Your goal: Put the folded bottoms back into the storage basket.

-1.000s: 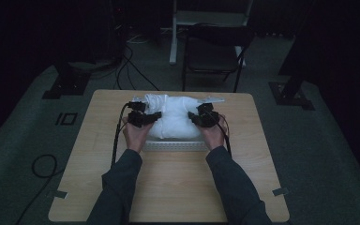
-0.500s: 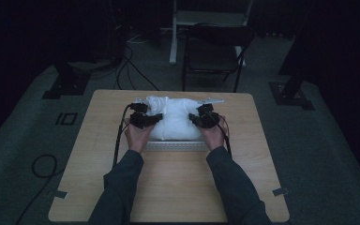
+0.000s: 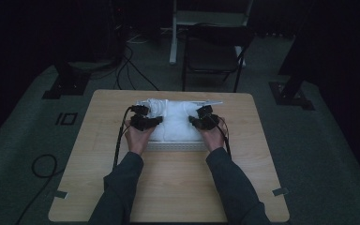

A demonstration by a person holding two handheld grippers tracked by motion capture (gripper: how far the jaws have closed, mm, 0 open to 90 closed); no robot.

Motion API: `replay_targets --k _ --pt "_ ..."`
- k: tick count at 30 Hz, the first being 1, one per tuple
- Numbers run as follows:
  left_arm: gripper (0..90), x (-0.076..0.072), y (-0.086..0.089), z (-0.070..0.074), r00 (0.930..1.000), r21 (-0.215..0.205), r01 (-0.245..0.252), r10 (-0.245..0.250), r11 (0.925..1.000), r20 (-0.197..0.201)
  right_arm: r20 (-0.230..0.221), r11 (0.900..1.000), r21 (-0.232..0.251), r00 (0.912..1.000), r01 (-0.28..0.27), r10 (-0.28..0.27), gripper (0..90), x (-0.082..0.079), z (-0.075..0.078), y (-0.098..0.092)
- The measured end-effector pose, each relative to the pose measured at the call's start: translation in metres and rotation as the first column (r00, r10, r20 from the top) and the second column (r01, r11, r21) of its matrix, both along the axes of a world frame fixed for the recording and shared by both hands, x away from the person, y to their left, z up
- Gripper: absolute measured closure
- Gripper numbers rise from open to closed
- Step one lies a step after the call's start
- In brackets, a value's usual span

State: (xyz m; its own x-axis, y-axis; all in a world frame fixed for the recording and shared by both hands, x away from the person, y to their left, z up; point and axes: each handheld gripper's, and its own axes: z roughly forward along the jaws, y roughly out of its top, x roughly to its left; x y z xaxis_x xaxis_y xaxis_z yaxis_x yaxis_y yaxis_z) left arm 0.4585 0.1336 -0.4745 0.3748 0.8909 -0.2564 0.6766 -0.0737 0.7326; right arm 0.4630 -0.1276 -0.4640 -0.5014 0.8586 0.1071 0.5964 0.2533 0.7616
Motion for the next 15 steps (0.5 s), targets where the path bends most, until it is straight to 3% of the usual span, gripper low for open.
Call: replay_targets --k 3,10,15 --pt "52.8 -0.0007 -0.0022 0.0005 1.0 0.029 -0.004 0.004 0.9996 0.005 -0.005 1.0 -0.004 1.0 0.002 -0.002 70.7 0.0001 -0.0017 0.0005" --pt "52.5 -0.0003 -0.003 -0.0001 1.0 0.047 -0.005 0.005 0.9989 -0.008 -0.016 1.0 -0.008 0.9998 0.011 -0.011 70.6 0.0003 -0.005 0.0023" --pt "52.2 -0.0025 -0.0095 0.0002 1.0 0.111 -0.004 0.005 0.9938 -0.004 -0.029 1.0 -0.014 0.9995 0.014 -0.014 70.6 -0.0001 -0.0079 0.0025"
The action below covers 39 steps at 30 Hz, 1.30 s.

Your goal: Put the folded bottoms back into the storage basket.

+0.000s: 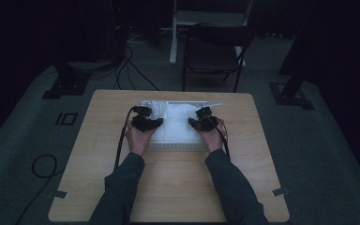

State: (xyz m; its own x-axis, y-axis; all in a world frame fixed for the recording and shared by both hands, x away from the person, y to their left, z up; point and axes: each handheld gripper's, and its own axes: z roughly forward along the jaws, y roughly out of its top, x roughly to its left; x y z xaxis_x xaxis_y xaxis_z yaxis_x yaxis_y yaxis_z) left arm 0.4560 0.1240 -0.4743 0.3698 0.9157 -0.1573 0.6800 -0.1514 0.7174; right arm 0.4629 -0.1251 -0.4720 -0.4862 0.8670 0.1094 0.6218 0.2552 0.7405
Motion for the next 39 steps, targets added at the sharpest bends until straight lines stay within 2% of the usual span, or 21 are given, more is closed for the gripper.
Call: replay_targets --k 7,11,16,19,24,31,39 --pt "51.6 0.0005 -0.0019 -0.0002 0.9999 0.019 -0.007 0.007 0.9998 -0.014 -0.015 1.0 -0.003 0.9999 0.004 -0.004 70.4 0.0003 -0.0036 0.0003" --pt "50.1 0.0018 -0.0023 -0.0011 0.9992 0.028 -0.003 0.004 0.9996 -0.04 -0.025 1.0 -0.011 0.9997 0.003 -0.003 69.9 0.0009 -0.0045 0.0" --pt "47.1 0.0027 -0.0046 -0.0021 0.9977 0.055 -0.021 0.025 0.9982 -0.063 -0.049 1.0 -0.02 0.9988 0.003 -0.004 69.3 0.0029 -0.0062 -0.0005" --pt "44.7 0.0036 -0.004 -0.0028 0.9963 0.062 -0.035 0.039 0.9975 -0.076 -0.049 0.999 -0.037 0.9987 0.007 -0.008 68.2 0.003 -0.0065 0.0" --pt "41.5 0.0036 -0.0039 -0.0026 0.9956 0.07 -0.05 0.056 0.9963 -0.075 -0.065 0.997 -0.071 0.9977 0.013 -0.017 60.9 0.0046 -0.0071 0.0003" --pt "38.8 0.0032 -0.0027 -0.0018 0.9953 0.063 -0.068 0.072 0.9957 -0.066 -0.08 0.997 -0.068 0.9961 0.03 -0.035 48.5 0.0069 -0.0069 -0.0025" --pt "38.2 0.0029 -0.0024 -0.0017 0.9951 0.081 -0.07 0.075 0.9942 -0.064 -0.075 0.995 -0.093 0.9965 0.03 -0.037 44.0 0.0065 -0.0068 -0.0017"
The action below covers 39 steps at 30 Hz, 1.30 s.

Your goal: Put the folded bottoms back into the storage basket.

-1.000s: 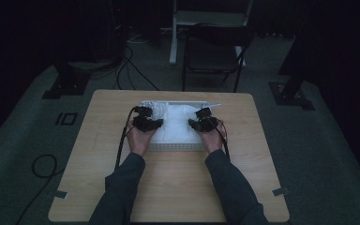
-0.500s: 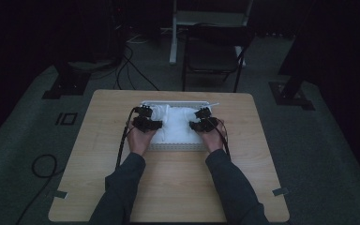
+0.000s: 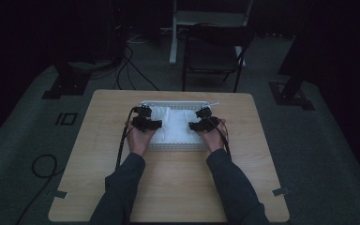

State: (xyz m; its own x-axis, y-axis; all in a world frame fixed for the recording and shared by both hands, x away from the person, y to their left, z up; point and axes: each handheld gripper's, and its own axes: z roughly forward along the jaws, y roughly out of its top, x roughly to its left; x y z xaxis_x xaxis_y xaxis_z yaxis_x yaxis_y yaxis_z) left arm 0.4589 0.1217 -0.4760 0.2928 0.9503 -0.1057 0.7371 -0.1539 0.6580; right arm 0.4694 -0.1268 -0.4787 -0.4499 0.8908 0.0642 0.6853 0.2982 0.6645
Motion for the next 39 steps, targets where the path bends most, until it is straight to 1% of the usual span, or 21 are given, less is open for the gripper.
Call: replay_targets --k 4,6,8,11,16,19,22,28,31,32,34,35,36,37,39 --pt "37.4 0.0 0.002 0.001 1.0 0.003 -0.009 0.009 1.0 0.003 0.001 1.0 -0.009 1.0 0.006 -0.006 42.7 0.0 0.0 -0.002" --pt "36.3 0.0 0.004 0.002 0.9995 0.02 -0.027 0.027 0.9994 0.015 0.004 1.0 -0.015 0.9999 0.011 -0.011 41.0 0.001 0.0 -0.003" --pt "34.3 0.0 0.007 0.003 0.9986 0.024 -0.043 0.042 0.9988 0.03 0.009 0.999 -0.026 0.9998 0.018 -0.018 38.5 0.001 0.001 -0.004" --pt "33.5 -0.001 0.011 0.007 0.9977 0.002 -0.048 0.047 0.9989 0.048 0.027 0.999 -0.03 0.9993 0.028 -0.027 33.9 0.0 0.003 -0.006" --pt "32.7 -0.003 0.015 0.013 0.9958 -0.01 -0.052 0.053 0.9986 0.075 0.056 0.998 -0.047 0.9975 0.046 -0.043 28.8 -0.002 0.008 -0.008" --pt "32.7 -0.004 0.016 0.015 0.995 -0.017 -0.054 0.056 0.9984 0.083 0.072 0.998 -0.049 0.9963 0.05 -0.047 28.0 -0.003 0.011 -0.009" --pt "32.7 -0.006 0.02 0.018 0.9944 -0.033 -0.047 0.05 0.9983 0.093 0.09 0.998 -0.045 0.9949 0.049 -0.045 28.2 -0.005 0.014 -0.011" --pt "32.7 -0.01 0.028 0.022 0.9908 -0.059 -0.059 0.066 0.9965 0.119 0.151 0.996 -0.046 0.9862 0.076 -0.069 30.1 -0.012 0.022 -0.019" --pt "32.7 -0.014 0.033 0.023 0.9896 -0.077 -0.06 0.069 0.9952 0.126 0.173 0.995 -0.03 0.9813 0.091 -0.085 32.7 -0.014 0.025 -0.027" --pt "32.7 -0.017 0.035 0.023 0.989 -0.081 -0.058 0.068 0.995 0.131 0.181 0.995 -0.023 0.9794 0.096 -0.09 34.9 -0.015 0.025 -0.031" --pt "32.8 -0.02 0.04 0.023 0.9878 -0.085 -0.062 0.074 0.9944 0.137 0.199 0.994 -0.008 0.9741 0.111 -0.107 37.5 -0.017 0.026 -0.039" --pt "32.8 -0.02 0.04 0.023 0.9878 -0.085 -0.062 0.074 0.9944 0.137 0.199 0.994 -0.008 0.9741 0.111 -0.107 37.5 -0.017 0.026 -0.039" --pt "32.8 -0.024 0.045 0.022 0.9862 -0.097 -0.071 0.085 0.9928 0.142 0.202 0.993 0.0 0.9723 0.121 -0.118 38.2 -0.017 0.026 -0.043" --pt "32.8 -0.025 0.049 0.021 0.9853 -0.103 -0.076 0.09 0.9918 0.145 0.209 0.991 0.013 0.9686 0.135 -0.134 40.4 -0.018 0.025 -0.051" --pt "32.8 -0.028 0.055 0.02 0.9845 -0.11 -0.081 0.096 0.9907 0.146 0.221 0.989 0.023 0.9638 0.148 -0.15 41.4 -0.02 0.025 -0.059"
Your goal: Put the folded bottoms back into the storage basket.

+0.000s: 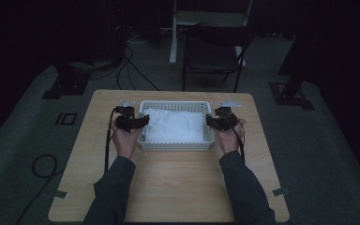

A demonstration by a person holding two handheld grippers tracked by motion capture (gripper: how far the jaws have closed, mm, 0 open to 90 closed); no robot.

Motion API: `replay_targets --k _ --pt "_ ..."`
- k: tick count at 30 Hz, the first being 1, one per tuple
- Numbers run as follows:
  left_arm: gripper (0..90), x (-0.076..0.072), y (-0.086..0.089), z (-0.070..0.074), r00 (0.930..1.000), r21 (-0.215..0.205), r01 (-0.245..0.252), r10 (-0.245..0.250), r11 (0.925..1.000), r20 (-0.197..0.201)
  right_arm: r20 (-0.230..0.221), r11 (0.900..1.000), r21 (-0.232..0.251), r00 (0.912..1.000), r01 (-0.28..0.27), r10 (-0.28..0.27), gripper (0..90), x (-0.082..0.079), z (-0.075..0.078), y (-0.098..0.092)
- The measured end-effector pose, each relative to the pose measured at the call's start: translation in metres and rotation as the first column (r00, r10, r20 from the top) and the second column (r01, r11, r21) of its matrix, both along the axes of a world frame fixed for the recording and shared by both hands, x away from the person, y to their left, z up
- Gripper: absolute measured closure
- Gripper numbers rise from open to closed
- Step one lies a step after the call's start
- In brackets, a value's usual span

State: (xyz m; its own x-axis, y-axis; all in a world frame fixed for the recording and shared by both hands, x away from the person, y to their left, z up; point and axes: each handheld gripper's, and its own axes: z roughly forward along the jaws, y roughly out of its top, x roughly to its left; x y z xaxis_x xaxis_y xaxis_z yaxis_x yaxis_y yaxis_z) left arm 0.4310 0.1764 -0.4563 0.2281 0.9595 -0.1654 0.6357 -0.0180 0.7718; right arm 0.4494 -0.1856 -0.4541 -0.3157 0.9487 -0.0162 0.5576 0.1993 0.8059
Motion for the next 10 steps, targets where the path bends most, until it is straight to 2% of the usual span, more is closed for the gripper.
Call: replay_targets --k 5,10 --pt "32.6 -0.008 0.016 -0.006 0.9995 -0.013 -0.031 0.031 0.9994 0.002 0.002 0.999 0.015 0.9992 0.039 -0.039 42.2 -0.003 -0.002 -0.022" --pt "32.2 -0.009 0.031 -0.016 0.9971 0.03 -0.076 0.076 0.9966 -0.007 -0.013 0.997 0.017 0.9972 0.074 -0.073 42.3 -0.003 -0.009 -0.04"
